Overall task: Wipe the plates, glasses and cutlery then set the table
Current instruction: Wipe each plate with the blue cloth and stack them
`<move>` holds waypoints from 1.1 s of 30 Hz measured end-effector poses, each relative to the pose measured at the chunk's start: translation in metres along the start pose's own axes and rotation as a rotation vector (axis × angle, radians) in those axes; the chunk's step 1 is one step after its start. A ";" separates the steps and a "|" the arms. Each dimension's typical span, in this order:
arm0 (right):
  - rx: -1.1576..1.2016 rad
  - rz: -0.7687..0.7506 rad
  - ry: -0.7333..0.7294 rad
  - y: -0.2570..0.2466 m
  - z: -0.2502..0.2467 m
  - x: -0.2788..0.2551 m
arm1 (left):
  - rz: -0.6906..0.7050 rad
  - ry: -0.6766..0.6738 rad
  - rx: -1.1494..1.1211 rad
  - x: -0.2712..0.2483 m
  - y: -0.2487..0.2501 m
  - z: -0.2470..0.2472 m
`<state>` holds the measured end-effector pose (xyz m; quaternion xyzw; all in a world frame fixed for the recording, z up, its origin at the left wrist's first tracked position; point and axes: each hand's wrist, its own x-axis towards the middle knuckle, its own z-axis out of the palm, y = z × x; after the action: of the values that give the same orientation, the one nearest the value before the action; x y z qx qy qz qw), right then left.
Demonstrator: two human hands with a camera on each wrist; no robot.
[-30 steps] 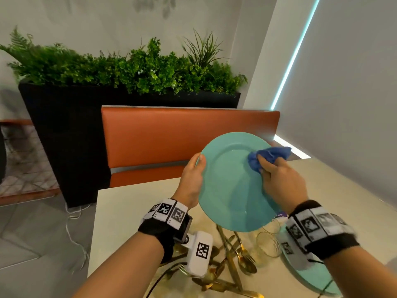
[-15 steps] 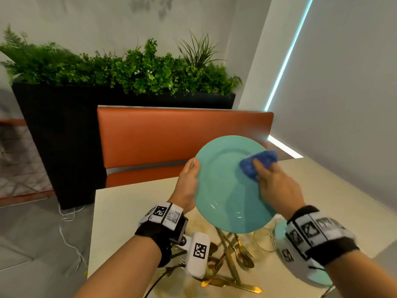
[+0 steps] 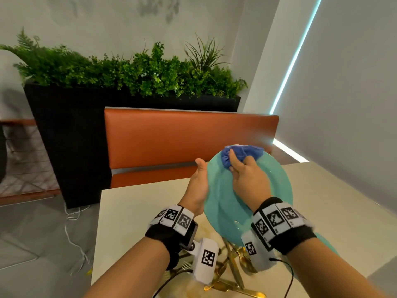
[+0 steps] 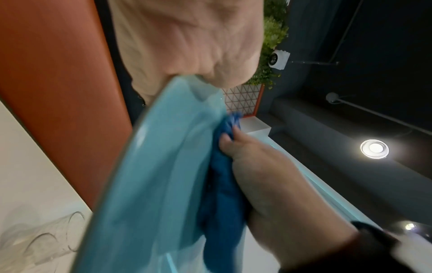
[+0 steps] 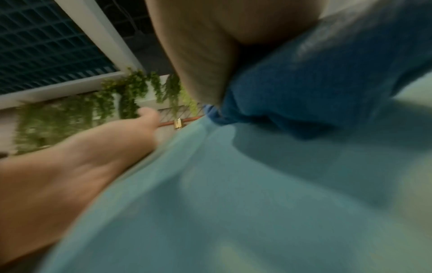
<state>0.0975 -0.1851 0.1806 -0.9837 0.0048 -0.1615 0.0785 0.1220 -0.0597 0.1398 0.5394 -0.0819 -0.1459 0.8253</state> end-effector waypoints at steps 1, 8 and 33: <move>0.003 -0.122 -0.059 -0.010 0.005 -0.008 | -0.001 0.020 -0.013 0.000 0.001 -0.001; 0.027 0.074 0.051 0.003 0.001 0.006 | 0.006 -0.013 -0.017 0.004 -0.001 0.000; -0.021 -0.101 0.095 0.118 0.022 -0.051 | -0.014 -0.161 -0.048 0.037 -0.047 0.095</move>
<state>0.0576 -0.2966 0.1254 -0.9748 -0.0393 -0.2116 0.0594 0.1219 -0.1720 0.1351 0.5067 -0.1408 -0.1968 0.8275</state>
